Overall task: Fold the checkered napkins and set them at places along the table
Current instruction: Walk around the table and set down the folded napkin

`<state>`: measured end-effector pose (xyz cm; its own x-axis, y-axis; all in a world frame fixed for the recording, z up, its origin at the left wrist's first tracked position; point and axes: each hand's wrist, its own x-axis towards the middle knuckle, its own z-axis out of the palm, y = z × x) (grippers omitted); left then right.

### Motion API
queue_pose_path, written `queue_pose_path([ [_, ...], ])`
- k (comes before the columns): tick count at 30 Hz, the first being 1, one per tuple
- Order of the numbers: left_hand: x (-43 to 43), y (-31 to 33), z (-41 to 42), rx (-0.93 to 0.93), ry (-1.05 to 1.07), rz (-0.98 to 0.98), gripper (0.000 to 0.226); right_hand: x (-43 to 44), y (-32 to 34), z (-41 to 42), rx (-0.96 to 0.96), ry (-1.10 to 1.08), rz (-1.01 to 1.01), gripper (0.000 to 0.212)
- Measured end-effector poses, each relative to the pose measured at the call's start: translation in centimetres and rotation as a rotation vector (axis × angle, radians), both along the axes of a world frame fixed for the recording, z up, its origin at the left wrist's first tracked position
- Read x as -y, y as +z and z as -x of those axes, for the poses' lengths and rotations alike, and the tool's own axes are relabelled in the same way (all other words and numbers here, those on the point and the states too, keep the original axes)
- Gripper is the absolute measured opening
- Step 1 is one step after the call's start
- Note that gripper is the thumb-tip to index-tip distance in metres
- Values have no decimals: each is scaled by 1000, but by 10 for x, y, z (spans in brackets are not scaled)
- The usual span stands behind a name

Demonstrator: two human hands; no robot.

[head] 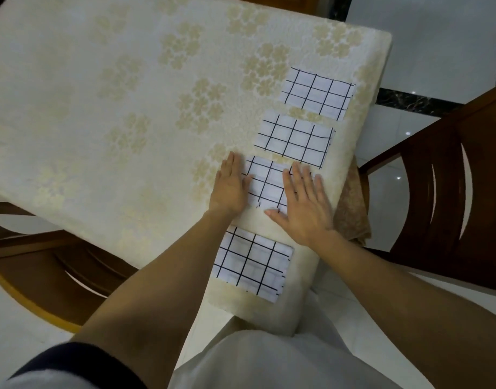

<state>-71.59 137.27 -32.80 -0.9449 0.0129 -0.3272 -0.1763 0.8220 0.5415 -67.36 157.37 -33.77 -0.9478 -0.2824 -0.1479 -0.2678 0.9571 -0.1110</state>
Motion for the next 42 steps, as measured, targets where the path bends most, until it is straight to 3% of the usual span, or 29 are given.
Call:
queue_pose_path([
  [4,13,7,-61,-24,170,0,62,22,15,-70,-44,180,161,93],
  [10,27,-9,-131,23,142,-20,62,57,-16,-148,163,284,79,95],
  [15,23,-15,-130,-7,10,-26,59,61,-23,-148,173,241,5,91],
  [23,22,-24,-125,-62,-28,-57,54,55,-25,-136,132,170,-12,85],
  [36,29,-30,-128,-87,-124,157,59,43,-26,-111,106,229,-3,83],
  [39,28,-24,-130,-144,-116,185,60,38,-24,-119,70,223,-19,80],
  [42,30,-24,-140,-243,-206,332,69,34,-22,-131,53,177,-20,76],
])
